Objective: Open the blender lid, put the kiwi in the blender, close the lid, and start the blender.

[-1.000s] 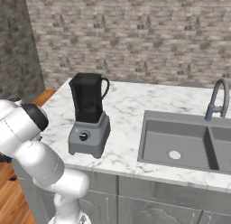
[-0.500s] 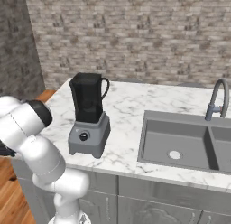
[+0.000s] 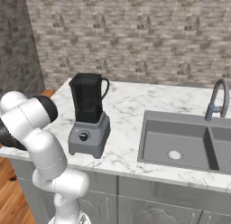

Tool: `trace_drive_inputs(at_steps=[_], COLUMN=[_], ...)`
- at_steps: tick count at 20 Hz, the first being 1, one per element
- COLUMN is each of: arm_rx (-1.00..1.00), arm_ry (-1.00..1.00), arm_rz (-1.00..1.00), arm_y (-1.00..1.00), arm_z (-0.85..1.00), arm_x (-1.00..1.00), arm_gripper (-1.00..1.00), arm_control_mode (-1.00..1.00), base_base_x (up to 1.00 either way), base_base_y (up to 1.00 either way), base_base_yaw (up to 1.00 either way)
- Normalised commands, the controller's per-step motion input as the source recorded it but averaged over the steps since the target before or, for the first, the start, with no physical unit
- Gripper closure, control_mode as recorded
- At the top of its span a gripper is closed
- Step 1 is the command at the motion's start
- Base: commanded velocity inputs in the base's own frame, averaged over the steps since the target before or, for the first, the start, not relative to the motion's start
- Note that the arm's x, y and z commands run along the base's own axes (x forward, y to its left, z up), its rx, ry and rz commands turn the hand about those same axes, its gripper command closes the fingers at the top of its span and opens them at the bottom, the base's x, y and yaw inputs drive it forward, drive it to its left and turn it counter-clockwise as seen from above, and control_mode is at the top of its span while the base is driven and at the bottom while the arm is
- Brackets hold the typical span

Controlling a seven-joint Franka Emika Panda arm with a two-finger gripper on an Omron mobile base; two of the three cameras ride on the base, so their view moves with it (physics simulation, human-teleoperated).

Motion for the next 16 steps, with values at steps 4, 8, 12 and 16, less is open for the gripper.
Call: trace_drive_inputs(at_steps=[4, 8, 12, 16], arm_rx=[0.0, 0.0, 0.0, 0.03], arm_ry=[0.0, 0.0, 0.0, 0.0], arm_rz=[0.0, 0.0, 0.0, 0.0], arm_y=[0.02, 0.0, 0.03, 0.01], arm_z=[-0.39, -0.44, -0.26, -0.28], arm_x=[0.02, -0.01, 0.04, 0.08], arm_gripper=[-1.0, 1.0, 1.0, 1.0], arm_control_mode=[-1.0, -1.0, -1.0, -1.0], base_base_x=[0.0, 0.0, 0.0, 0.0], base_base_y=[0.0, 0.0, 0.0, 0.0], base_base_yaw=[0.0, 0.0, 0.0, 0.0])
